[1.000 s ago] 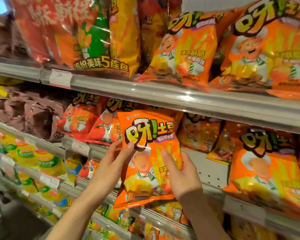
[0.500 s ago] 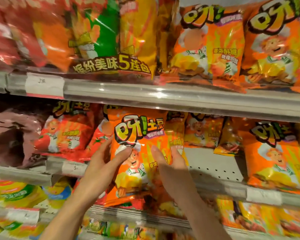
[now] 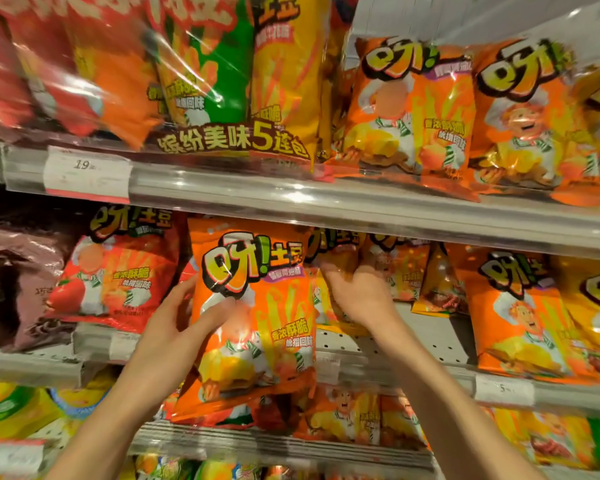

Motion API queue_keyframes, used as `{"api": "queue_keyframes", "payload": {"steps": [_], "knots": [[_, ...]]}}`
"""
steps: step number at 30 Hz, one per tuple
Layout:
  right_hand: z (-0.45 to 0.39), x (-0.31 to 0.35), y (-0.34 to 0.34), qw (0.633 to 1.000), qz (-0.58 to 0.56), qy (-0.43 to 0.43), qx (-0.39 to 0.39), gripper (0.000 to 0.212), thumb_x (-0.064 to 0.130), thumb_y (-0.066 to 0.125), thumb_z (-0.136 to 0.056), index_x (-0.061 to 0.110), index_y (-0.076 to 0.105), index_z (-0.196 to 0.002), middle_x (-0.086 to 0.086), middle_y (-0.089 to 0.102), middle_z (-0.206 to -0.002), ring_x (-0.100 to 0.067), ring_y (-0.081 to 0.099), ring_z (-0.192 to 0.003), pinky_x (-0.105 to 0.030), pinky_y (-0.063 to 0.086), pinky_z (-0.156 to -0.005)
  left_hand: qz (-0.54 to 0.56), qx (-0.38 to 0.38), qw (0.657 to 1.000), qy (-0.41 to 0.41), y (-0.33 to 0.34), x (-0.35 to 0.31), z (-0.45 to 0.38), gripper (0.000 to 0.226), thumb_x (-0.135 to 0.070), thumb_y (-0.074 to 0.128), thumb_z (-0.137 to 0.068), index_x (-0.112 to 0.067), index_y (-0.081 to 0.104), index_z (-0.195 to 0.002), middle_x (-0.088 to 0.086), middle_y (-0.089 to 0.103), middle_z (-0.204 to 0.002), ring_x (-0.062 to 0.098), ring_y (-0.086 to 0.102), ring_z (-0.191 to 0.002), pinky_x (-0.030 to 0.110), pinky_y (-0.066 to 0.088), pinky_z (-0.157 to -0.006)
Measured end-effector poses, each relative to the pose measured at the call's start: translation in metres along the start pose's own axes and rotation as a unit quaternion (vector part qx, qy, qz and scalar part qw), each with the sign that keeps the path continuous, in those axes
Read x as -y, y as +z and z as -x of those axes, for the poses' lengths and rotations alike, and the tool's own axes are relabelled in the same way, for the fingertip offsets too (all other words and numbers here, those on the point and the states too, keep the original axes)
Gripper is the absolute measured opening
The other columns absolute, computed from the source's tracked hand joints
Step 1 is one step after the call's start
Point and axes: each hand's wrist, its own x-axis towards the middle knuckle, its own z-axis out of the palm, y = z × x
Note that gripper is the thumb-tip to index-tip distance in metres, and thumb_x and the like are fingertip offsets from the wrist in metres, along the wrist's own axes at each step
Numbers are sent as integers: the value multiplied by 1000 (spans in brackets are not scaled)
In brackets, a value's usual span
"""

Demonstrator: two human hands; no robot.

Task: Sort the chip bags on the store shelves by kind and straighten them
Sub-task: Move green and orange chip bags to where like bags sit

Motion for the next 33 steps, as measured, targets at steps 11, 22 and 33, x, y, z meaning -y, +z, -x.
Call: {"api": "queue_keyframes", "payload": {"steps": [11, 22, 33], "knots": [[0, 4, 10, 993, -109, 38, -23, 44, 54, 53, -97, 12, 44, -87, 2, 44, -72, -31, 53, -86, -31, 38, -73, 0, -1, 1000, -10, -6, -1, 5, 116, -89, 72, -43, -43, 43, -145, -12, 65, -133, 14, 62, -121, 50, 48, -106], [11, -42, -31, 986, -136, 12, -97, 79, 67, 56, -88, 1, 49, -131, -16, 55, -128, -35, 56, -116, -37, 47, -92, -5, 16, 1000, 13, 11, -1, -1, 100, -76, 78, -55, -43, 45, -144, -14, 63, -135, 7, 59, -123, 37, 46, -104], [14, -110, -67, 990, -79, 38, -115, 90, 73, 50, -86, 2, 42, -141, -20, 52, -135, -39, 53, -123, -46, 47, -101, -96, 42, 993, 55, 64, -10, -37, 81, -59, 67, -78, -32, 39, -150, -20, 59, -130, 4, 57, -118, 36, 45, -101]]}}
